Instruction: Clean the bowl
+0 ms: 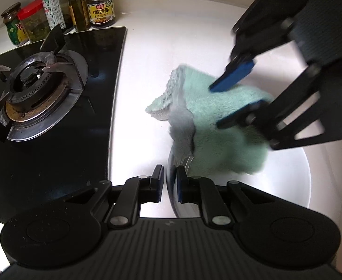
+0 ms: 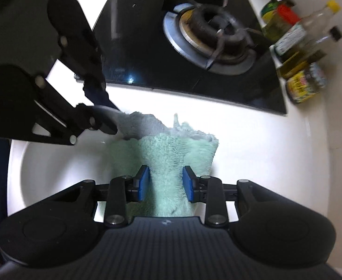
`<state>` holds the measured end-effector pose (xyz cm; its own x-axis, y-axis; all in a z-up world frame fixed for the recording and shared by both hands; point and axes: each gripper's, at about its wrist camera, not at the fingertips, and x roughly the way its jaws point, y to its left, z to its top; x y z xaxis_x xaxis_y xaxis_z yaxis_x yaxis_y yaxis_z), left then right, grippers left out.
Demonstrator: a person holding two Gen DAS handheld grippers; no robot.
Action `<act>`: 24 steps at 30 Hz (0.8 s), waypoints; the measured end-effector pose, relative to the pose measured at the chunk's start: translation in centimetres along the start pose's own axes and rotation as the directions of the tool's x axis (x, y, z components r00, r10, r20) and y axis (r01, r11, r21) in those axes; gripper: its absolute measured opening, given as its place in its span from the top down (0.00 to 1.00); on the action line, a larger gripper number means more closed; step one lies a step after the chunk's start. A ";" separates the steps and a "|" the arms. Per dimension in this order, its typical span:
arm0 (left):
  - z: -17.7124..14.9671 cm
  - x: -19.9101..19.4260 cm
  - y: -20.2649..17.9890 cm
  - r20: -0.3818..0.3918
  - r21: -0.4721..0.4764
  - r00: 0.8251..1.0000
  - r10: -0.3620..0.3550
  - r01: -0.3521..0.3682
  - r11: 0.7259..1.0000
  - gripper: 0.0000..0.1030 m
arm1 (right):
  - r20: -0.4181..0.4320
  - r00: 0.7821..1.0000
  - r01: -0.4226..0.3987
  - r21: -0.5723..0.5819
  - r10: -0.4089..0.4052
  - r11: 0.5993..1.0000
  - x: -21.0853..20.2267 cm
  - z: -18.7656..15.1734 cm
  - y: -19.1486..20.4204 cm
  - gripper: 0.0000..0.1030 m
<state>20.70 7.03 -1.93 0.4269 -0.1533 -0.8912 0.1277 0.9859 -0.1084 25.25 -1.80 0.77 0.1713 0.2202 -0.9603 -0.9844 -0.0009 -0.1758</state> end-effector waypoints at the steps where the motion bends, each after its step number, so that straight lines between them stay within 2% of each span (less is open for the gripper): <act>1: 0.0 0.0 0.0 -0.001 -0.001 1.000 -0.002 0.002 1.000 0.89 | 0.004 1.000 -0.007 -0.017 0.007 1.000 0.3 0.0 0.1 0.74; 3: 0.1 0.2 0.1 -0.007 0.002 1.000 -0.004 0.004 1.000 0.89 | 0.008 1.000 -0.024 -0.036 0.024 0.999 0.6 -0.1 0.1 0.72; 6: 0.3 0.5 0.2 -0.019 0.021 1.000 -0.011 0.012 1.000 0.89 | 0.035 0.997 -0.062 -0.008 0.062 0.998 1.0 -0.3 -0.5 0.77; 10: 1.1 1.3 0.8 -0.048 0.061 0.997 -0.060 0.063 0.996 0.89 | 0.080 0.994 -0.073 -0.030 0.075 0.997 0.5 -1.3 -0.5 0.80; 13: 2.7 2.6 1.3 -0.121 0.124 0.982 -0.143 0.158 0.980 0.89 | 0.102 0.988 -0.108 -0.045 0.112 0.993 0.0 -2.1 -0.5 0.82; 15: 4.0 3.4 1.4 -0.179 0.163 0.965 -0.191 0.221 0.962 0.89 | 0.115 0.983 -0.140 -0.061 0.146 0.988 -0.1 -2.3 -0.5 0.83; 18: 4.8 3.9 1.5 -0.216 0.159 0.954 -0.209 0.246 0.956 0.88 | 0.115 0.981 -0.149 -0.049 0.154 0.988 -0.2 -2.5 -0.5 0.84; 19: 5.1 4.1 1.6 -0.227 0.156 0.950 -0.214 0.252 0.955 0.85 | 0.115 0.982 -0.150 -0.023 0.152 0.988 -0.3 -2.6 -0.6 0.84; 21: 4.7 4.0 1.9 -0.183 0.100 0.962 -0.205 0.226 0.969 0.76 | 0.113 0.984 -0.147 0.066 0.139 0.987 -0.4 -2.9 -0.7 0.85; 22: 4.4 4.0 2.1 -0.164 0.074 0.965 -0.204 0.218 0.973 0.75 | 0.113 0.985 -0.143 0.125 0.130 0.982 -0.5 -3.1 -0.9 0.85; 23: 4.0 3.8 2.5 -0.139 0.029 0.969 -0.204 0.210 0.977 0.73 | 0.110 0.987 -0.139 0.197 0.119 0.970 -0.6 -3.5 -1.0 0.85; 24: 3.7 3.7 3.0 -0.113 -0.019 0.974 -0.195 0.195 0.981 0.73 | 0.101 0.990 -0.129 0.310 0.102 0.942 -0.8 -4.2 -1.2 0.86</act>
<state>25.96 9.18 -3.98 0.2894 -0.3344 -0.8969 0.1913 0.9383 -0.2881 26.46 -6.04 0.85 0.0649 0.3160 -0.9465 -0.9616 0.2732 0.0253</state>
